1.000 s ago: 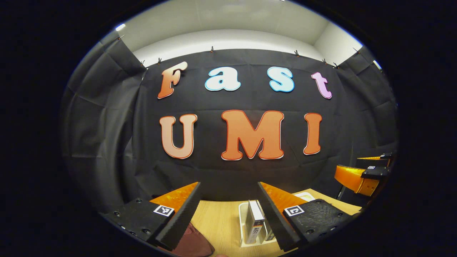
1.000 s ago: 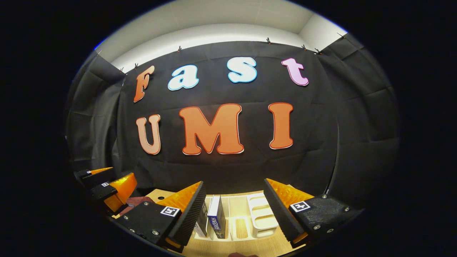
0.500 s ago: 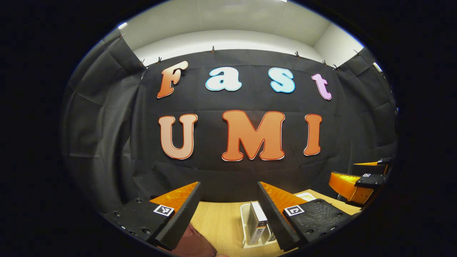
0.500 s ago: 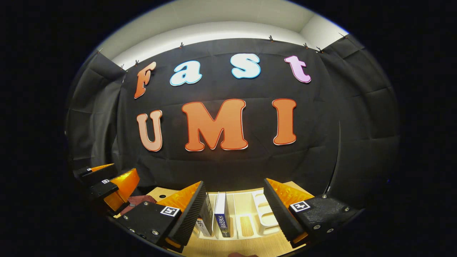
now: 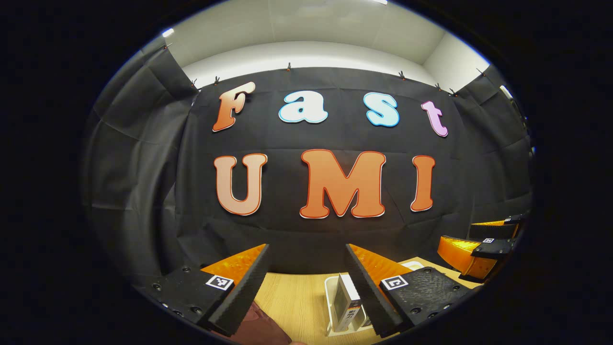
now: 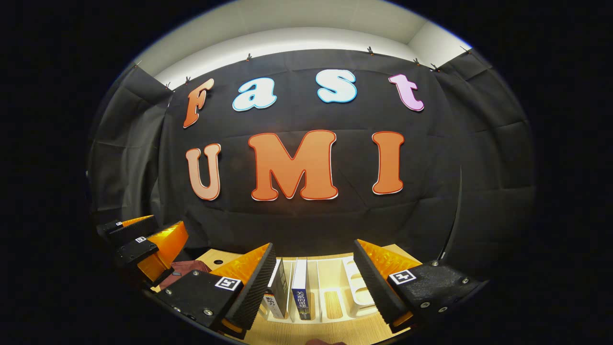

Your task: Open the schoolbag, grab two books from the bookshelf and put them into the schoolbag.

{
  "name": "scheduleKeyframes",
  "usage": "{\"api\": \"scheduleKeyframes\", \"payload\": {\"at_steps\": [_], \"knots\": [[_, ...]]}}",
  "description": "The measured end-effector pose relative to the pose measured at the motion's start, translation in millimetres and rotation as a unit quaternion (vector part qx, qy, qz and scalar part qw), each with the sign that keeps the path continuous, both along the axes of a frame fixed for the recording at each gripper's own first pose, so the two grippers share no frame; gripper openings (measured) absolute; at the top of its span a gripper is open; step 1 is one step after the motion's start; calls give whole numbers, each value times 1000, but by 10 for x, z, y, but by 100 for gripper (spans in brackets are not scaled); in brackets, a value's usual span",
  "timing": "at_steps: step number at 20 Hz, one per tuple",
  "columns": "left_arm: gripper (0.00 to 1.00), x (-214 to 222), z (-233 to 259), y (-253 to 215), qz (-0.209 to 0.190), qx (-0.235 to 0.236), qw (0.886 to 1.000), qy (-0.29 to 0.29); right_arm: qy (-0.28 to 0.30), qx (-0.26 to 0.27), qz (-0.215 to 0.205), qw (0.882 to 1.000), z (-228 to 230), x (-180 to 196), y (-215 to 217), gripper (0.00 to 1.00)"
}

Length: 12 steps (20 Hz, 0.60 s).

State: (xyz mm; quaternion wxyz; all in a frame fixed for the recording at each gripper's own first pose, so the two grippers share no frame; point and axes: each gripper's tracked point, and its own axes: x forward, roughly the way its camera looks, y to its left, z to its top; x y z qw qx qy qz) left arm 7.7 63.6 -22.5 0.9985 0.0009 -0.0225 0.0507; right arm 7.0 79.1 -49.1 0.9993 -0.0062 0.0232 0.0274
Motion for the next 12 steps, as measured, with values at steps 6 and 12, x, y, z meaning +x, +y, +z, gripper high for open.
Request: {"api": "scheduleKeyframes", "payload": {"at_steps": [6, 12], "knots": [[96, 12, -17, 47, 2, 3, 1000, -5, 8, -2, 6, 1000, -75, 33, 54, 97], [96, 6, -133, 208, 8, 32, 999, -1, 19, -1, 6, 1000, -156, 70, 75, 96]]}}
